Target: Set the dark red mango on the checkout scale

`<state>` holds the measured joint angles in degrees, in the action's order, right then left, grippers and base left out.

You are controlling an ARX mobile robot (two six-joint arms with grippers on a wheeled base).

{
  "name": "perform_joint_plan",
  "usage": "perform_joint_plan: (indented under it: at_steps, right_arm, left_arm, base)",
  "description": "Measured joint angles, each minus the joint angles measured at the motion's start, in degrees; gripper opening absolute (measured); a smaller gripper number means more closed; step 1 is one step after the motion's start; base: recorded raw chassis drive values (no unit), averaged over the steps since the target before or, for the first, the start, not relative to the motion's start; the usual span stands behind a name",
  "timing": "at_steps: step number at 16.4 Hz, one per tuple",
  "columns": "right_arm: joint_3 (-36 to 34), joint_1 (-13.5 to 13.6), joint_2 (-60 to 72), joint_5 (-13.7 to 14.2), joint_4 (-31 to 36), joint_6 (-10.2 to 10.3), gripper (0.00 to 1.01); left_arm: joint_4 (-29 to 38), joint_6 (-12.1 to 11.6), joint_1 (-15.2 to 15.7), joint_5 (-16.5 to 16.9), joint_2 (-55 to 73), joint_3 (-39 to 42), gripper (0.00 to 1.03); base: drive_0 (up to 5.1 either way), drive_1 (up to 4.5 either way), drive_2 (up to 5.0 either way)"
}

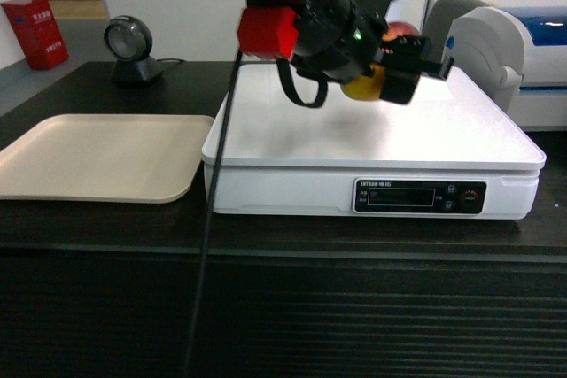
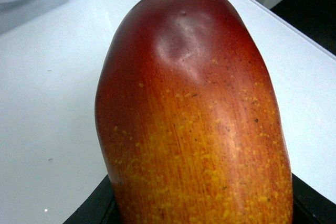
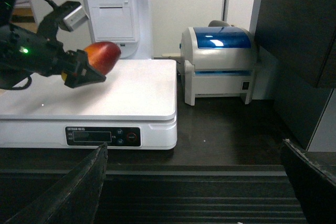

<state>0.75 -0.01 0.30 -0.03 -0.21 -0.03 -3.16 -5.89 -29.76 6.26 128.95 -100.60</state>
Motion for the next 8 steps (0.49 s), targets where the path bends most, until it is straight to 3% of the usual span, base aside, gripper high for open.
perform_joint_plan:
  at_steps: [3, 8]
  right_arm:
    - [0.0, 0.0, 0.0, 0.0, 0.0, 0.0, 0.98]
    - [0.0, 0.0, 0.0, 0.0, 0.0, 0.0, 0.98]
  left_arm:
    - [-3.1, -0.2, -1.0, -1.5, 5.9, -6.6, 0.57]
    - [-10.6, 0.0, -0.2, -5.0, 12.6, -18.1, 0.57]
  base:
    - [0.0, 0.00, 0.0]
    - [0.0, 0.00, 0.0]
